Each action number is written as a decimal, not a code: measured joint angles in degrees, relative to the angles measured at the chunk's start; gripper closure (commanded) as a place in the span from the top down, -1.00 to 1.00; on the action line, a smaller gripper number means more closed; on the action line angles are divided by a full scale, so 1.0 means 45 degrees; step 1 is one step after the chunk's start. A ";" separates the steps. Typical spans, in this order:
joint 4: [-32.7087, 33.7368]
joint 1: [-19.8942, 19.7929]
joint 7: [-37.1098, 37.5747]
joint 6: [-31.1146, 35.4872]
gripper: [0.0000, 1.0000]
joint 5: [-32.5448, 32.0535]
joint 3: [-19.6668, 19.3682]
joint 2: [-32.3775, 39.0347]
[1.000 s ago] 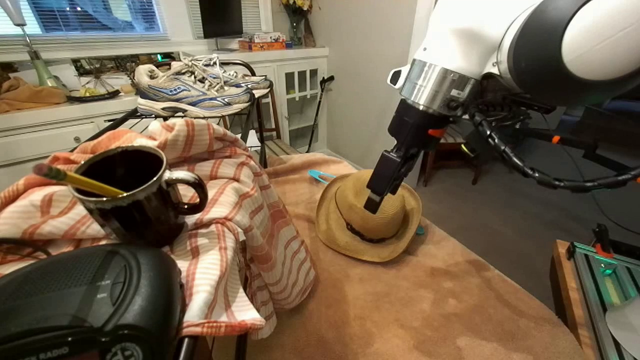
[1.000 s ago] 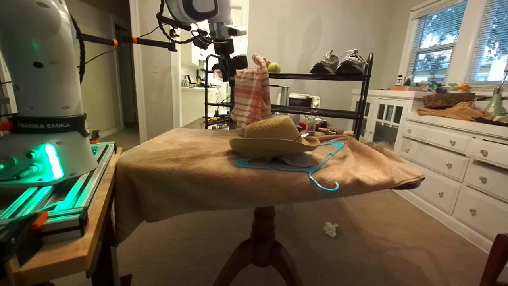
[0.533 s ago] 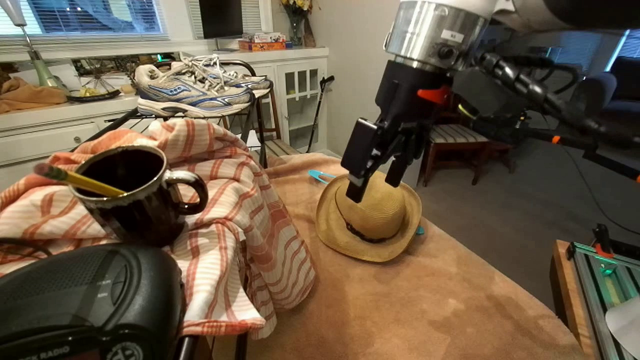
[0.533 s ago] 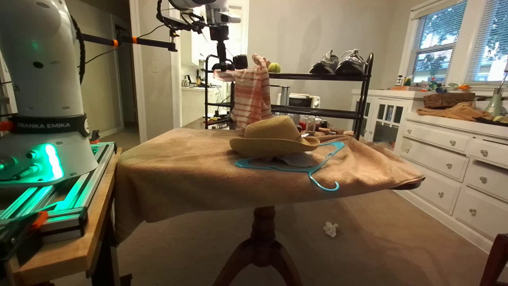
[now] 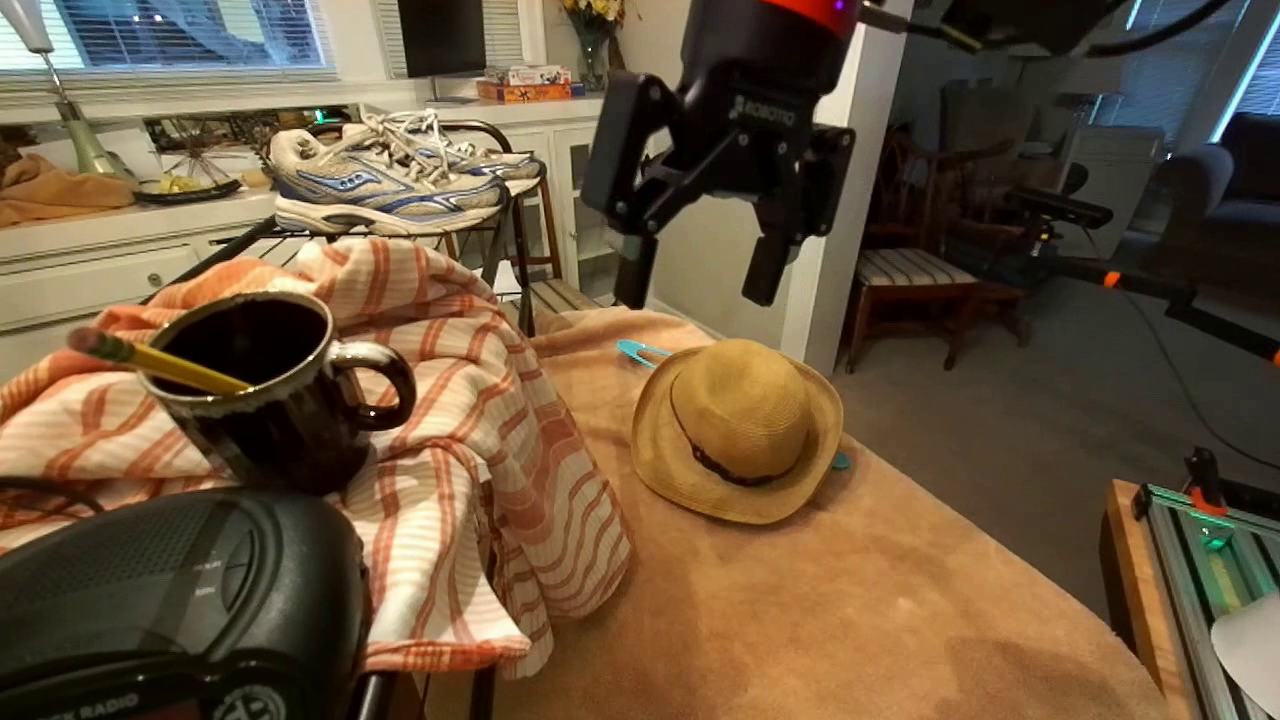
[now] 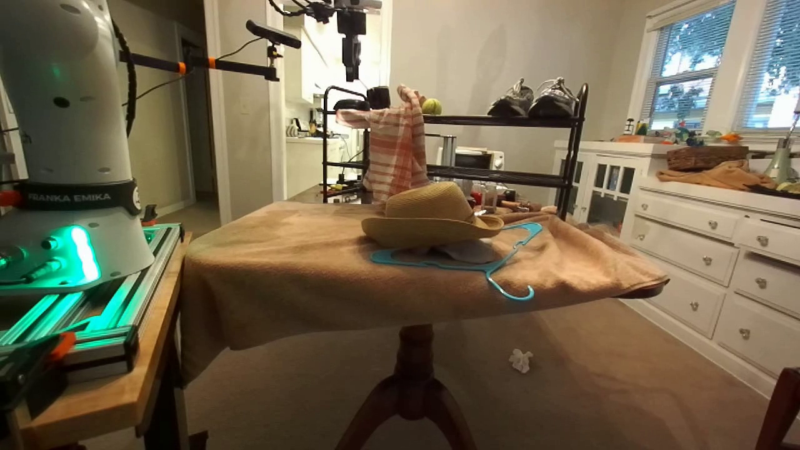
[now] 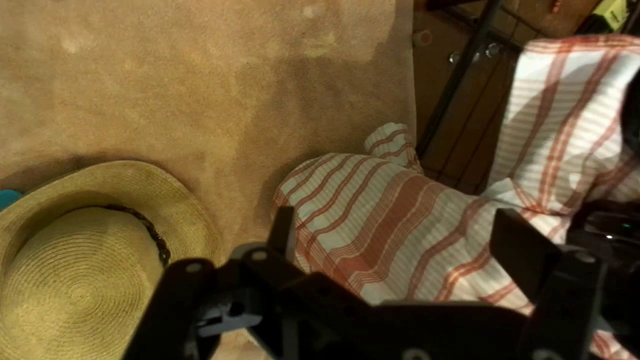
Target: Take the yellow pencil out of the mug and put it on the right side of the topmost shelf.
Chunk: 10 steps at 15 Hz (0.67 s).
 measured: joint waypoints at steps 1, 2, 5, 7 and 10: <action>0.0517 0.0105 0.0319 -0.0140 1.00 0.0050 0.0013 0.0335; 0.1030 0.0218 0.0621 -0.0227 1.00 0.0078 0.0031 0.0683; 0.2516 0.0670 0.1604 -0.0276 1.00 0.0093 0.0055 0.1819; 0.3472 0.1013 0.2223 -0.0277 1.00 0.0093 0.0058 0.2608; 0.4802 0.1493 0.2994 -0.0279 1.00 0.0092 0.0037 0.3688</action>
